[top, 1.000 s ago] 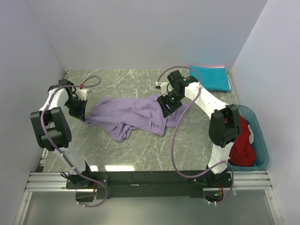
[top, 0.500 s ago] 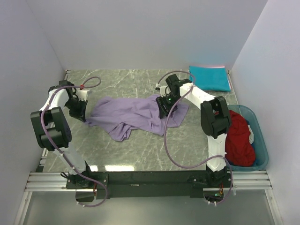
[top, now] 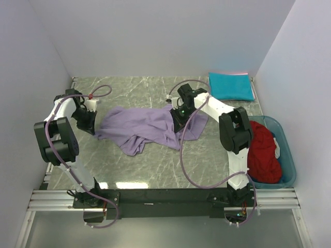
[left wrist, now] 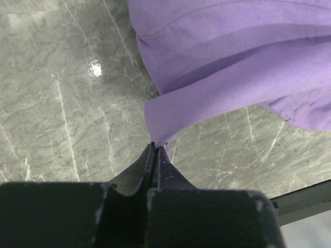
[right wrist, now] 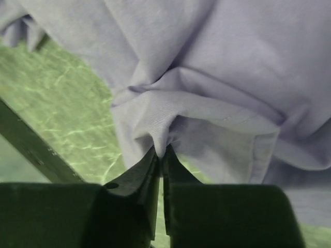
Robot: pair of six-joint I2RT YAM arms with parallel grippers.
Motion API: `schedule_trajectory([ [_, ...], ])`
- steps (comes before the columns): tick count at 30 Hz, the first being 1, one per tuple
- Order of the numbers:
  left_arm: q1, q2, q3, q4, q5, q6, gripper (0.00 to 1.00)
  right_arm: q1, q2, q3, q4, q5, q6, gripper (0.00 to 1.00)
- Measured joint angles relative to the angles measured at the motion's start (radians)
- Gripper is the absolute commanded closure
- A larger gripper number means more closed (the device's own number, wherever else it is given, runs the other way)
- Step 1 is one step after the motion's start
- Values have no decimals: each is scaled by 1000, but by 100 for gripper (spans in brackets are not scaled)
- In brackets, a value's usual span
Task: Fold and stack the t-shirts
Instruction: Flatten the tshirt out
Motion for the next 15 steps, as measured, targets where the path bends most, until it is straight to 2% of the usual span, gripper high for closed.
schedule_trajectory([
  [1,0,0,0,0,1,0,99,1,-3,0,-7,-3,2,100],
  [5,1,0,13,-21,19,1,100,-4,-43,0,-34,-13,7,100],
  [8,14,0,77,-62,55,5,100,-37,-121,8,-61,-13,3,100],
  [10,34,-2,156,-91,94,13,100,-87,-173,49,-92,-8,-6,100],
  [15,93,-55,314,-111,182,19,99,-278,-271,270,-150,22,-39,100],
])
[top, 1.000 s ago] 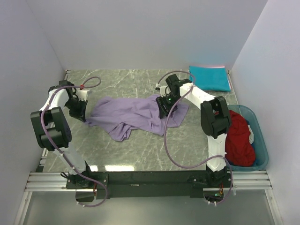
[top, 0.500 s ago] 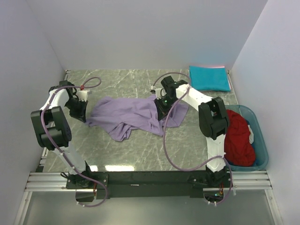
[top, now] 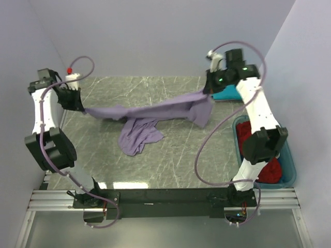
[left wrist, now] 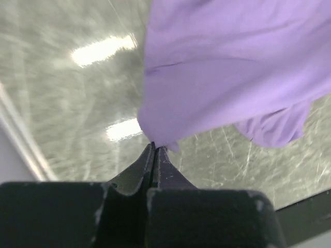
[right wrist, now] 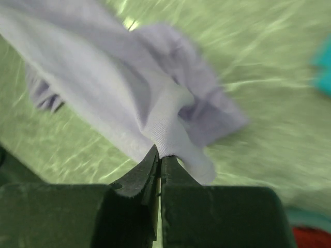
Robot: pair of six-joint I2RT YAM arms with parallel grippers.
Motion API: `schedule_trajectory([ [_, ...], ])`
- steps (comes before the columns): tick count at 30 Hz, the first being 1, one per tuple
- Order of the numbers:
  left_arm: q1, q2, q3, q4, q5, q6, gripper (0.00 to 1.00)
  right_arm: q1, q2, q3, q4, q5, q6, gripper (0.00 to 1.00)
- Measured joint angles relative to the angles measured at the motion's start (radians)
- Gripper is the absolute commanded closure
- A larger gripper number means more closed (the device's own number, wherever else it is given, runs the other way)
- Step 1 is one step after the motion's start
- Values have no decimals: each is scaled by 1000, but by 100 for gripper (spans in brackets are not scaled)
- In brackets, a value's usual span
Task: Fold and stack the t-shirts
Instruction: Flatten the tshirt out
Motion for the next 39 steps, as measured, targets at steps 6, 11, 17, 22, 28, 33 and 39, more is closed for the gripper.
schedule_trajectory([
  [6,68,-187,33,0,106,-6,100,-102,-111,119,-58,21,-21,100],
  [11,214,-430,24,6,192,-29,100,-137,-329,40,-84,23,-35,100],
  [17,343,-705,86,56,238,-107,100,-143,-665,5,-32,76,-18,100],
  [22,345,-782,194,171,249,-209,100,-145,-790,76,67,130,3,100],
  [28,345,-692,245,206,300,-248,99,-145,-706,72,159,156,10,100],
  [33,217,-524,217,225,258,-267,100,-143,-467,61,185,151,16,100],
  [39,31,-180,342,263,129,-346,100,-131,-5,397,157,167,40,100],
])
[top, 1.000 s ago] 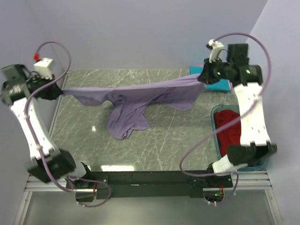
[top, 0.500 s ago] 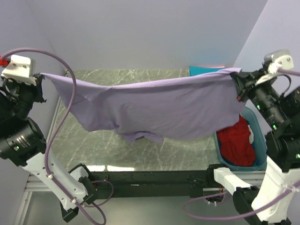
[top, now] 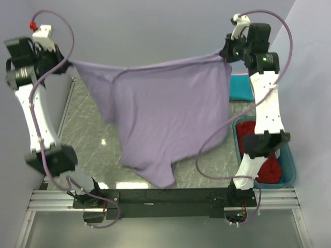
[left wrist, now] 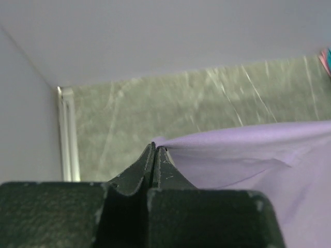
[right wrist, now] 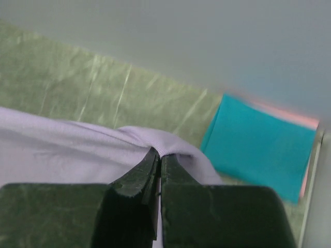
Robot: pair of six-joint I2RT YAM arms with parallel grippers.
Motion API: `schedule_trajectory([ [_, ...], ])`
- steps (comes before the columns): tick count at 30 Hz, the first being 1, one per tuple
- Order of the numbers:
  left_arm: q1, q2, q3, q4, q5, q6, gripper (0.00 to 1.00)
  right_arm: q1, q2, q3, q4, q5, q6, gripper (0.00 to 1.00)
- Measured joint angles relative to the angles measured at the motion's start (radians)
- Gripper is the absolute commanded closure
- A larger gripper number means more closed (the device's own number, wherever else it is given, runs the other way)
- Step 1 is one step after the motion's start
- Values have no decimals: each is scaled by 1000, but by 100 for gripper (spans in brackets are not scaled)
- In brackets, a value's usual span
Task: Fold and stack the t-shirts
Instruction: Flatten the tshirt out
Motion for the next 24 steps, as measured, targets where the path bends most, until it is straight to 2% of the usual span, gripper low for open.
schedule_trajectory([
  [2,-13,180,206,16,-26,-45,100,9,108,140,16,15,8,100],
  [4,-16,320,396,29,-50,-84,100,24,126,157,75,40,20,100],
  [6,-16,377,465,82,-80,-118,100,37,93,116,156,58,30,100],
  [8,-16,360,431,141,-108,-140,100,50,47,71,229,71,41,100],
  [11,-5,243,272,244,-127,-175,100,58,2,74,302,86,58,100],
  [14,37,117,177,303,-103,-222,100,58,-59,59,354,100,67,100],
  [19,218,-141,56,393,-9,-286,100,60,-250,-84,402,74,85,100],
  [24,365,-444,-98,432,35,-276,100,56,-490,-246,407,67,93,100],
])
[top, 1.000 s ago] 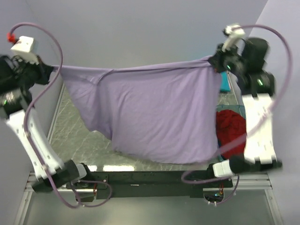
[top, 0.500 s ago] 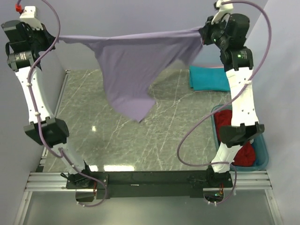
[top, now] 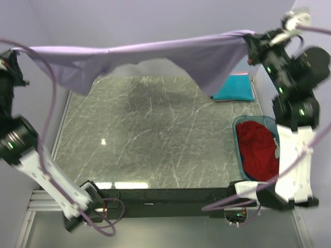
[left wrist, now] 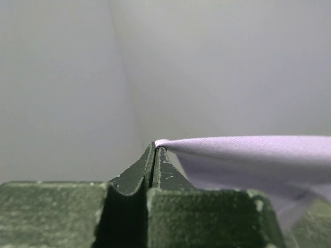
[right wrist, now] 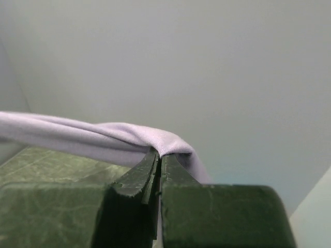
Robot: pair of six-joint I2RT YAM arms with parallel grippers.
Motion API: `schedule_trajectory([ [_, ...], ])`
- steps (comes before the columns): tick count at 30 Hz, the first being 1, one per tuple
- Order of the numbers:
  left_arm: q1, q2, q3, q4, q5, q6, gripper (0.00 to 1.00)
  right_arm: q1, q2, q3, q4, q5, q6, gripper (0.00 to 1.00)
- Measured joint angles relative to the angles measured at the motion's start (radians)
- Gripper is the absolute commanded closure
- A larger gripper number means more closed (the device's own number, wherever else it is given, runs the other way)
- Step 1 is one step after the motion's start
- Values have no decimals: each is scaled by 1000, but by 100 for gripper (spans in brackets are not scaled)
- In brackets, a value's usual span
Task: Fold and stack the t-shirts
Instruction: Flatten the tshirt out
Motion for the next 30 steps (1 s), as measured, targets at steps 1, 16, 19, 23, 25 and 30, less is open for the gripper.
schedule_trajectory([
  [1,13,-53,-19,-1,-3,8,100,-1,-40,-24,0,3,0,100],
  [16,26,-111,47,-23,-1,64,99,-11,-265,-133,38,48,-100,100],
  [19,26,-143,-140,-43,86,130,99,-11,-203,-220,50,19,-118,100],
  [23,2,-172,-476,-117,133,273,99,10,-65,-362,58,-34,-121,100],
  [25,-35,-180,-631,-143,104,332,100,34,3,-460,60,-42,-121,100],
  [30,-237,-121,-900,-123,-73,418,100,95,192,-604,49,-27,-125,100],
])
